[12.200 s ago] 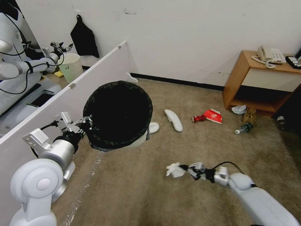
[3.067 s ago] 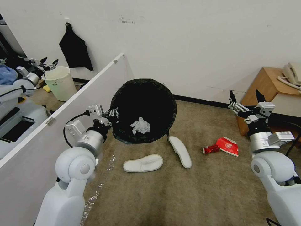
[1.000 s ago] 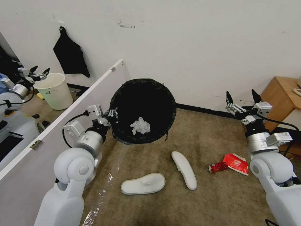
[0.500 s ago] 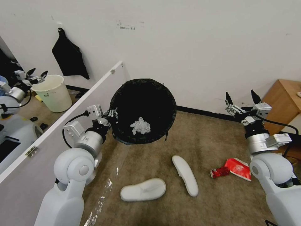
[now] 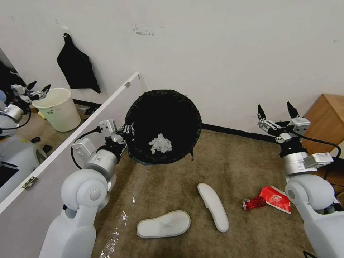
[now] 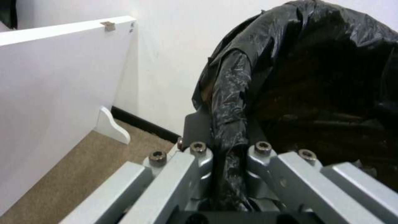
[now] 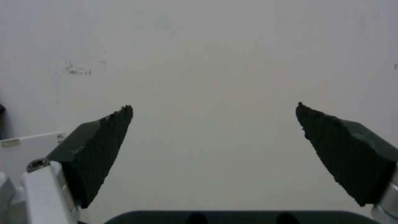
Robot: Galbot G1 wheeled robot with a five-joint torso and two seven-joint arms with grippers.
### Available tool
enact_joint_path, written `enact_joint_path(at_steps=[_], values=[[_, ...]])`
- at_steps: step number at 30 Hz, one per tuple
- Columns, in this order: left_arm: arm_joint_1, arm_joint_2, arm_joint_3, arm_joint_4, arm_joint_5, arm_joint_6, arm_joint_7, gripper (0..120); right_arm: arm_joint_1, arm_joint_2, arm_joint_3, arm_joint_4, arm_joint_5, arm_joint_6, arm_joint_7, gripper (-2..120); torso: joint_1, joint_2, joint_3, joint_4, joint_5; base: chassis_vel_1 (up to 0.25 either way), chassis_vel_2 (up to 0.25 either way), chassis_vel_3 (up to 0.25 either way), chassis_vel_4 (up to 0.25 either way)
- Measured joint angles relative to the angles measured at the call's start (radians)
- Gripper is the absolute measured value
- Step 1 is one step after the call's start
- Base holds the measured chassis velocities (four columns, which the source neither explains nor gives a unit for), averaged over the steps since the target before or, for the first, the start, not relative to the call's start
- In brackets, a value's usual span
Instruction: Pick up the trash bin, then pick up the garbage from the floor and place it into the trash bin.
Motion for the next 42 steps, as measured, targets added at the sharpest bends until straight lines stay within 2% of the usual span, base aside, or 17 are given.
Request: enact_joint_path(at_steps=[7, 12, 13, 14, 16, 19, 25, 27, 34, 42], values=[[0.000, 0.000, 0.000, -0.001, 0.000, 0.000, 0.000, 4, 0.007, -0.016, -0.011, -0.012, -0.007, -0.018, -0.028, 100, 0.000, 0.000, 0.000, -0.0001, 0.0001, 0.000, 0.000, 0.000, 0.000], [-0.002, -0.007, 0.008, 0.003, -0.001, 0.000, 0.001, 4, 0.040, -0.080, -0.091, -0.073, -0.010, -0.034, -0.163, 100, 0.000, 0.000, 0.000, 0.0001, 0.0001, 0.000, 0.000, 0.000, 0.000], [-0.003, -0.010, 0.010, 0.006, -0.001, 0.000, 0.002, 4, 0.058, -0.104, -0.140, -0.098, -0.011, -0.029, -0.226, 100, 0.000, 0.000, 0.000, 0.0000, -0.0002, 0.000, 0.000, 0.000, 0.000], [-0.003, -0.010, 0.010, 0.006, -0.001, 0.000, 0.002, 4, 0.058, -0.104, -0.140, -0.098, -0.011, -0.029, -0.226, 100, 0.000, 0.000, 0.000, 0.0000, -0.0002, 0.000, 0.000, 0.000, 0.000], [-0.003, -0.013, 0.011, 0.006, -0.002, 0.000, 0.002, 4, 0.083, -0.129, -0.221, -0.132, -0.011, -0.008, -0.303, 100, 0.000, 0.000, 0.000, 0.0002, 0.0001, 0.000, 0.000, 0.000, 0.000], [-0.006, -0.016, 0.006, 0.006, -0.006, -0.001, 0.002, 4, 0.107, -0.143, -0.300, -0.165, -0.011, 0.017, -0.356, 100, 0.000, 0.000, 0.000, 0.0003, -0.0001, 0.000, 0.000, 0.000, 0.000], [-0.007, -0.017, -0.002, 0.005, -0.011, -0.001, 0.002, 4, 0.118, -0.152, -0.365, -0.212, -0.016, 0.058, -0.443, 100, 0.000, 0.000, 0.000, 0.0001, 0.0000, 0.000, 0.000, 0.000, 0.000], [-0.007, -0.015, -0.005, 0.004, -0.016, -0.001, 0.002, 4, 0.125, -0.158, -0.406, -0.262, -0.031, 0.094, -0.524, 100, 0.000, 0.000, 0.000, 0.0000, 0.0000, 0.000, 0.000, 0.000, 0.000], [-0.009, -0.017, -0.010, 0.006, -0.019, -0.002, 0.005, 4, 0.125, -0.159, -0.459, -0.346, -0.058, 0.129, -0.619, 100, 0.000, 0.000, 0.000, 0.0000, -0.0001, 0.000, 0.000, 0.000, 0.000], [-0.010, -0.020, -0.012, 0.003, -0.020, -0.002, 0.005, 4, 0.143, -0.147, -0.522, -0.399, -0.079, 0.148, -0.649, 100, 0.000, 0.000, 0.000, 0.0000, 0.0000, 0.000, 0.000, 0.000, 0.000]])
